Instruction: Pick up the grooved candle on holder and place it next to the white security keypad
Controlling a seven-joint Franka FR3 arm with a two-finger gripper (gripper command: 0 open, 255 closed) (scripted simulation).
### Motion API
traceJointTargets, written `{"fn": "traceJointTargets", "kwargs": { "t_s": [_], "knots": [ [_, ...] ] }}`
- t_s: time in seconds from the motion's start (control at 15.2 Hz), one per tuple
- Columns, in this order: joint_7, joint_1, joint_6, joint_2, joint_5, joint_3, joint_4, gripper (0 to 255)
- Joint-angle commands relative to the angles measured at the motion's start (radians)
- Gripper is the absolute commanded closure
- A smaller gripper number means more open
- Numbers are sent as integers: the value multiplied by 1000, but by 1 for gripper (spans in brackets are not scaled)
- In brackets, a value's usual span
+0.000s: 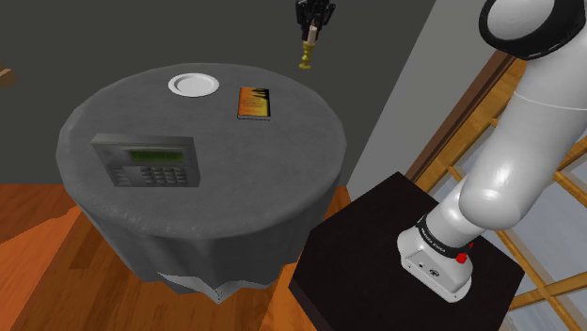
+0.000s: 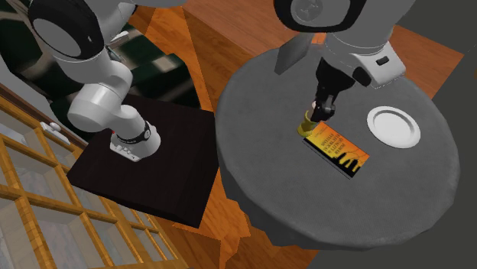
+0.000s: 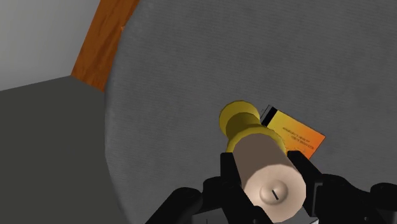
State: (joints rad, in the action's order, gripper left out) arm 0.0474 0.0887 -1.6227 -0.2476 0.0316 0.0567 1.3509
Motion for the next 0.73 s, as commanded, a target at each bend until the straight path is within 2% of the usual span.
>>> {"fn": "traceJointTargets", "kwargs": {
  "t_s": [0.0,0.66],
  "knots": [
    [45,29,-16,38,-7,-16,53,255],
    [264,157,-61,163,-25,-107,220,255]
  ]
}}
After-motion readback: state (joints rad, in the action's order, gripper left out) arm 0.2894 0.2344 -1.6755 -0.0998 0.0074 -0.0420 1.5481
